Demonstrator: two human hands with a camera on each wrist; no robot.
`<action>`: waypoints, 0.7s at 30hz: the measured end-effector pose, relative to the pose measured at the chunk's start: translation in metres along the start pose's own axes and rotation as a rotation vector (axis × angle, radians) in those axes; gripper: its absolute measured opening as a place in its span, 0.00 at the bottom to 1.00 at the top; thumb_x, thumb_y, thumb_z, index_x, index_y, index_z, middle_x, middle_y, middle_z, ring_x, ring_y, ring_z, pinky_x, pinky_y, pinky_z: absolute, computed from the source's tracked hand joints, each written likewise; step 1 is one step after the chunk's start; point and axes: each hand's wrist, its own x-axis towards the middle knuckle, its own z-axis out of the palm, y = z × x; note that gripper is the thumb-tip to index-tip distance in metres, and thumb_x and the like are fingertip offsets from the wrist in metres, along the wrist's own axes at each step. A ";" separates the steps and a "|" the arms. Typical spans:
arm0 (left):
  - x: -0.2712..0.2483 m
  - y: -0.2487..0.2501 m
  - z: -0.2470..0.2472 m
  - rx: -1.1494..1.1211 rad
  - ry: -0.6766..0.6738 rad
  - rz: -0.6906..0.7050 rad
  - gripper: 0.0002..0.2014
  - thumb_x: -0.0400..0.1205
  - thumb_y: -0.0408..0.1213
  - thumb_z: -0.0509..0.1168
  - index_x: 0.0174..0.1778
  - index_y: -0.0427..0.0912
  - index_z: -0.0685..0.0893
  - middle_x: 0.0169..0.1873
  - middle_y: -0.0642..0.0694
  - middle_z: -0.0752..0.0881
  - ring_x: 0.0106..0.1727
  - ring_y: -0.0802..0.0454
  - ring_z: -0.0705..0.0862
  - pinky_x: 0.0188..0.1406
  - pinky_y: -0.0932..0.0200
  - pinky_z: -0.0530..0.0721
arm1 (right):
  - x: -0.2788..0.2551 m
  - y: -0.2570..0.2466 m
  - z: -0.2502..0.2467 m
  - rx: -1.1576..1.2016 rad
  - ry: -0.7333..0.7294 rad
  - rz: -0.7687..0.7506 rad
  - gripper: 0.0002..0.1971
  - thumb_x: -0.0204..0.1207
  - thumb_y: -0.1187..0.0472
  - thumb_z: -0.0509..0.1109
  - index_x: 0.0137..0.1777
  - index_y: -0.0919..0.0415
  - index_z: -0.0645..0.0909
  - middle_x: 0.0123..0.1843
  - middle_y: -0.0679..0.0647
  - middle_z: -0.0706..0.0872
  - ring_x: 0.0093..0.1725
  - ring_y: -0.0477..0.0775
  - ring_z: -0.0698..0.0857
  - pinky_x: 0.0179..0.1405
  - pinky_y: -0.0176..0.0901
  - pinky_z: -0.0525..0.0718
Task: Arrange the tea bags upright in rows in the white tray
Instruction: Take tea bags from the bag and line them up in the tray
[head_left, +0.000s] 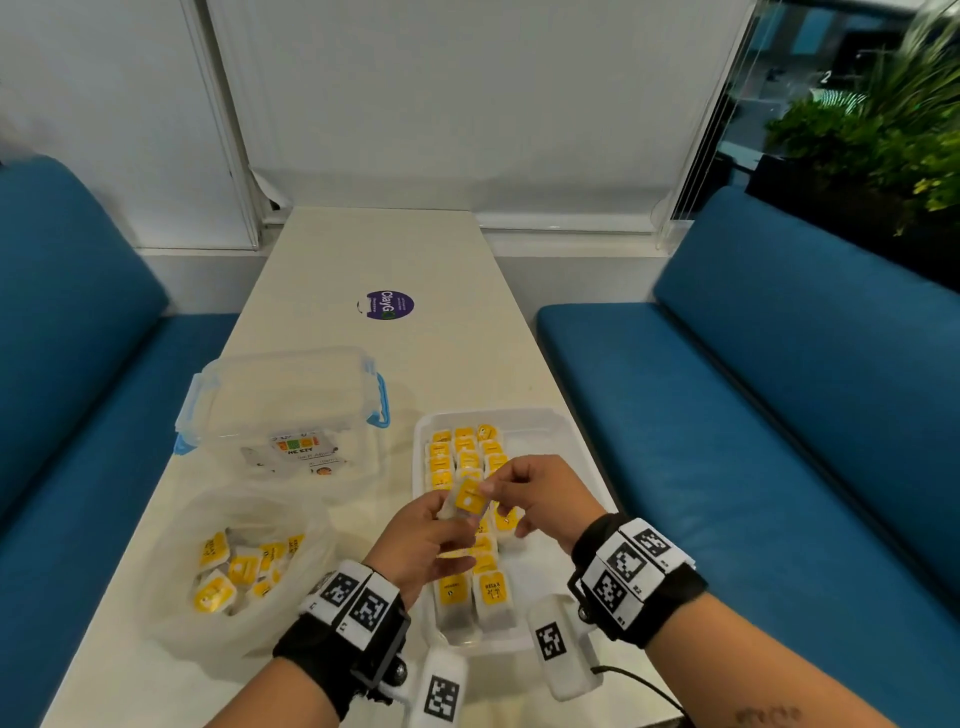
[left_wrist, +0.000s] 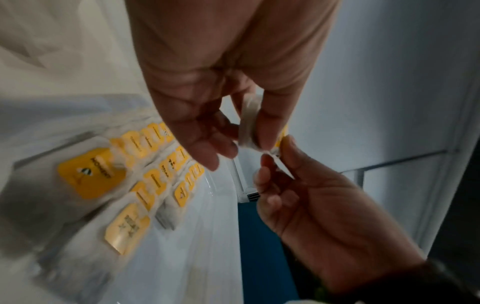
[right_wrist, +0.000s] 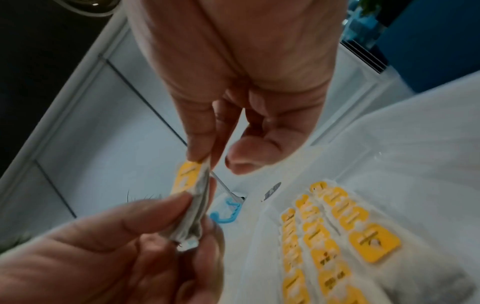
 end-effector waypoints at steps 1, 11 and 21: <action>0.001 -0.001 0.000 0.075 0.003 0.008 0.05 0.78 0.29 0.67 0.47 0.40 0.82 0.34 0.46 0.82 0.34 0.54 0.80 0.34 0.60 0.83 | 0.001 -0.001 -0.001 -0.082 0.033 -0.023 0.08 0.74 0.62 0.74 0.33 0.58 0.83 0.30 0.50 0.81 0.30 0.46 0.78 0.20 0.32 0.76; 0.022 -0.028 -0.033 0.777 0.199 0.137 0.13 0.75 0.34 0.73 0.54 0.49 0.84 0.53 0.51 0.79 0.60 0.51 0.80 0.57 0.65 0.74 | 0.012 -0.022 -0.032 -0.369 0.029 0.027 0.14 0.77 0.60 0.70 0.31 0.58 0.75 0.29 0.50 0.81 0.23 0.43 0.72 0.19 0.30 0.71; 0.025 -0.029 -0.037 0.770 0.175 0.132 0.14 0.76 0.30 0.70 0.53 0.51 0.82 0.53 0.53 0.78 0.49 0.54 0.76 0.50 0.67 0.72 | 0.021 -0.030 -0.042 -0.430 -0.020 0.127 0.14 0.75 0.61 0.73 0.28 0.59 0.77 0.28 0.51 0.79 0.24 0.45 0.71 0.19 0.29 0.68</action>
